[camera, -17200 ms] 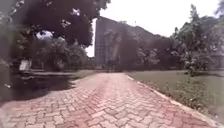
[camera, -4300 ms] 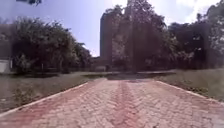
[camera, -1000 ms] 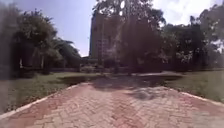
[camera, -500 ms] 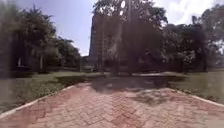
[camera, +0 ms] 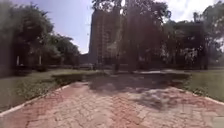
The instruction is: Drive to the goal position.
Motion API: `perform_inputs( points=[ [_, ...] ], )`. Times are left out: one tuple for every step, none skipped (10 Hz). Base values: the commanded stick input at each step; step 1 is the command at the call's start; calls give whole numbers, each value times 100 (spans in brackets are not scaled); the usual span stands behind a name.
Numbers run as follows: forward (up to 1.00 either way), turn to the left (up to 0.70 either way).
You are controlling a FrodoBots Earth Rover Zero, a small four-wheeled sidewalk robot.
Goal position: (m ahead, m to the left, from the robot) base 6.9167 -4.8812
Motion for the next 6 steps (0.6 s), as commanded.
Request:
perform_inputs(
  points=[
    [70,0],
    [70,0],
    [70,0],
    [70,0],
    [70,0],
    [70,0]
  ],
)
